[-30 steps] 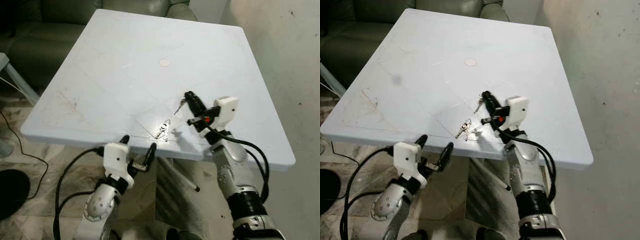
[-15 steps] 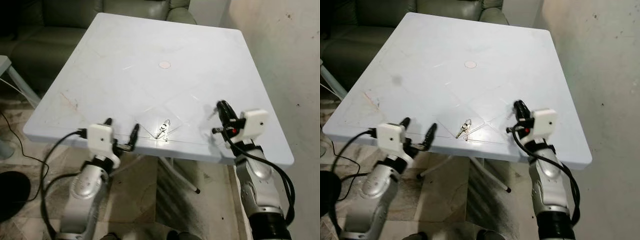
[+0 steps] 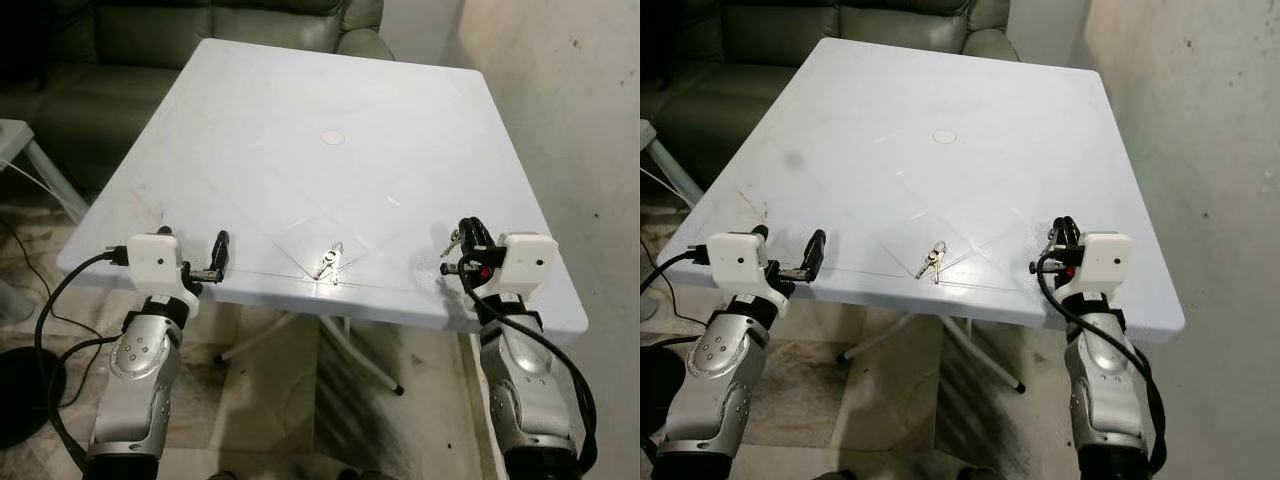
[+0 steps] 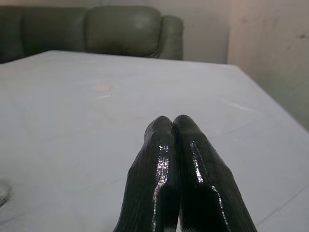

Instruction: Hang keys on a hook

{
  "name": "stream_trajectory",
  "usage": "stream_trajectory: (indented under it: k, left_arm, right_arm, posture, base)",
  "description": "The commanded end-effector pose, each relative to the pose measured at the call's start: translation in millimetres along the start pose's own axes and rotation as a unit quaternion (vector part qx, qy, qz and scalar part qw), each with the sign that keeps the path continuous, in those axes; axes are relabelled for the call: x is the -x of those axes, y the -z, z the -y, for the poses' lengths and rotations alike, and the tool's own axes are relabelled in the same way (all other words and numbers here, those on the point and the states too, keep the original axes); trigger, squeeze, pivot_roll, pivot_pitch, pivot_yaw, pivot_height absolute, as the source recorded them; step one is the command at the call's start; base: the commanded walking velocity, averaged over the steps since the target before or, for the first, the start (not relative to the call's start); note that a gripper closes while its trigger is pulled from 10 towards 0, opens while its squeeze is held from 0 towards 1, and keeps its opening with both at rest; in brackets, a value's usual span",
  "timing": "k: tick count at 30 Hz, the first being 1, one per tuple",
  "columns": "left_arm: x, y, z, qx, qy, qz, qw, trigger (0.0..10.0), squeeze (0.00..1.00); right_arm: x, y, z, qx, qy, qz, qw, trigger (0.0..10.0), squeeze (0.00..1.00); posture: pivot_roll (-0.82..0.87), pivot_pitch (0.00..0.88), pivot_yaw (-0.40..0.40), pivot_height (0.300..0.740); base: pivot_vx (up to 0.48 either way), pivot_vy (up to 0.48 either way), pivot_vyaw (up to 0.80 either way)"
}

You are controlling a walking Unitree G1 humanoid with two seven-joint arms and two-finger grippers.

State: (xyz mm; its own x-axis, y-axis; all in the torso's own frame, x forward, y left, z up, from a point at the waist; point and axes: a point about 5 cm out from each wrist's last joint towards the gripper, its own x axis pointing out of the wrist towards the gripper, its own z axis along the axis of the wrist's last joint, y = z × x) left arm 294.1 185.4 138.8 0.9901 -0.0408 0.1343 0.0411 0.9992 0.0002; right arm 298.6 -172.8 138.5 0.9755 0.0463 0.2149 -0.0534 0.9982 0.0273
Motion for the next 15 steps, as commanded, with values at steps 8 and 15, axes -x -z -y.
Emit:
stream_trajectory:
  k: [8,15]
  left_arm:
    - [6.1,8,6.3,0.020,-0.013,-0.008,1.000,10.0,0.00]
    - [-4.0,8,3.8,0.017,-0.009,-0.012,1.000,10.0,0.00]
  right_arm:
    - [7.5,7,-9.5,0.010,0.006,-0.033,0.999,10.0,0.00]
    - [-0.6,7,-8.6,0.013,0.010,-0.045,0.999,10.0,0.00]
  posture:
    - [0.02,0.060,-0.020,0.740]
    - [0.01,0.041,-0.015,0.740]
  base:
    - [0.000,0.000,0.00]
    - [0.000,0.000,-0.22]
